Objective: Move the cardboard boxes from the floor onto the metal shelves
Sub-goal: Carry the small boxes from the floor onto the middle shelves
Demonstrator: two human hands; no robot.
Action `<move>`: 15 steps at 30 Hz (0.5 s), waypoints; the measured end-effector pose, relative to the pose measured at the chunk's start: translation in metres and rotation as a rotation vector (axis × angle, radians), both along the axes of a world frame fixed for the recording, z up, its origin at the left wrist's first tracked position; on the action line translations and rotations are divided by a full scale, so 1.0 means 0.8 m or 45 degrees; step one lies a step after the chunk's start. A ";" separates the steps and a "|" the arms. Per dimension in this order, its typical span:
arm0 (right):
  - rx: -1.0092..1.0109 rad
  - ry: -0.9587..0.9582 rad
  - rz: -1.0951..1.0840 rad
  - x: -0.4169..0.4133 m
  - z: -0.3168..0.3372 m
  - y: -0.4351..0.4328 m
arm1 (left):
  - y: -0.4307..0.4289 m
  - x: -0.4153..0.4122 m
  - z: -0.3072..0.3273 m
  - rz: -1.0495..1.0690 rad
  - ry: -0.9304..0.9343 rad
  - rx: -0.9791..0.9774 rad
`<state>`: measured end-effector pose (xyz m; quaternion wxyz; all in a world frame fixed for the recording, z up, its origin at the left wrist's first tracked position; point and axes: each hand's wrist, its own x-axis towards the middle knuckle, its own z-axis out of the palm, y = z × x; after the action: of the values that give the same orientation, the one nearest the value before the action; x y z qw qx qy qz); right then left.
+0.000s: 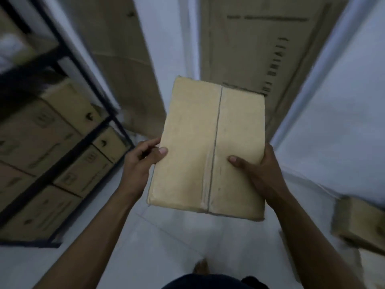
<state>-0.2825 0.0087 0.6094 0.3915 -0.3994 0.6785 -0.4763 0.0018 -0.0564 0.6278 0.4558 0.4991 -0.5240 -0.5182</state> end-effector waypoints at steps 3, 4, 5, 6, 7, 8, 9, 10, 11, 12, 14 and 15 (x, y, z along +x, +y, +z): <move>-0.078 -0.017 0.170 0.049 0.031 -0.077 | -0.018 0.058 0.024 0.200 0.059 -0.047; -0.103 -0.034 0.223 0.068 0.041 -0.101 | -0.025 0.076 0.032 0.264 0.070 -0.067; -0.131 -0.052 0.278 0.086 0.050 -0.125 | -0.031 0.094 0.039 0.324 0.085 -0.081; -0.169 -0.073 0.335 0.104 0.057 -0.148 | -0.037 0.110 0.046 0.377 0.100 -0.089; -0.210 -0.100 0.397 0.122 0.063 -0.173 | -0.044 0.125 0.053 0.430 0.109 -0.102; -0.246 -0.129 0.461 0.140 0.068 -0.196 | -0.052 0.140 0.058 0.487 0.116 -0.118; -0.275 -0.154 0.526 0.159 0.072 -0.220 | -0.060 0.156 0.063 0.552 0.125 -0.135; -0.302 -0.175 0.587 0.179 0.078 -0.243 | -0.068 0.171 0.068 0.620 0.129 -0.157; -0.332 -0.196 0.645 0.198 0.083 -0.265 | -0.076 0.184 0.074 0.678 0.118 -0.186; -0.358 -0.224 0.703 0.216 0.089 -0.288 | -0.085 0.196 0.080 0.725 0.093 -0.216; -0.381 -0.303 0.840 0.250 0.103 -0.331 | -0.101 0.220 0.096 0.825 0.038 -0.258; -0.394 -0.348 0.912 0.268 0.112 -0.353 | -0.108 0.233 0.105 0.885 0.026 -0.285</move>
<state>-0.0683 -0.2735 0.6987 0.5543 -0.5976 0.3585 -0.4550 0.1879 -0.1428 0.7119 0.6619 0.5891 -0.3719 -0.2766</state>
